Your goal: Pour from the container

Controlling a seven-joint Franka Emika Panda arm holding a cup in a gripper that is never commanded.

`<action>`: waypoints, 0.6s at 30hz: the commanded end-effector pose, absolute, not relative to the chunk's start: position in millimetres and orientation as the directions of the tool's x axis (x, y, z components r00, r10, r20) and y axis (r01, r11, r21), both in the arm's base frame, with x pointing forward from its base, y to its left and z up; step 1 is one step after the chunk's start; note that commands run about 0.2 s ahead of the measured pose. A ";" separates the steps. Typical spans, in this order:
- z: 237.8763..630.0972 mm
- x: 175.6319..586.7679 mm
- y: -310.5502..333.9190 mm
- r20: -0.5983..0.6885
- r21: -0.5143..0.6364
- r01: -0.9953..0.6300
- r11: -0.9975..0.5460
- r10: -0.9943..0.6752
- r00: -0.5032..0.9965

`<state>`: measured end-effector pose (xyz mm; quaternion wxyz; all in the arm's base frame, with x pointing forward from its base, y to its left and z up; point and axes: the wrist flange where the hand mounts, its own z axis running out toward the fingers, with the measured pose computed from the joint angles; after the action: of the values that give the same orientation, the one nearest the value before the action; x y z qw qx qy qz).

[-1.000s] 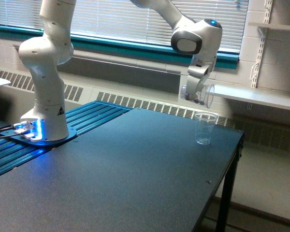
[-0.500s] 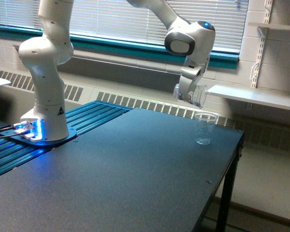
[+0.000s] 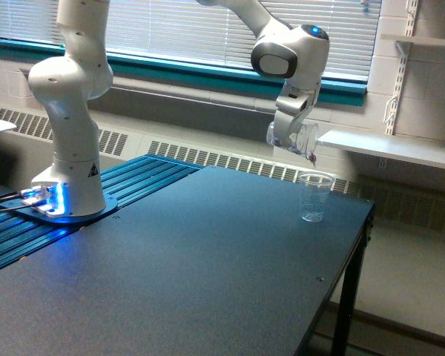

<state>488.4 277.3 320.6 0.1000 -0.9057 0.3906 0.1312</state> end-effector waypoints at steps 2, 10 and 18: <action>322.4 491.2 271.2 -0.332 -0.078 -0.738 -0.671 -0.680 0.654; 318.1 489.8 272.5 -0.345 -0.071 -0.742 -0.666 -0.682 0.645; 324.6 491.1 276.9 -0.366 -0.076 -0.747 -0.660 -0.679 0.637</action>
<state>489.4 273.1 318.5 0.1044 -0.8984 0.4001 0.1476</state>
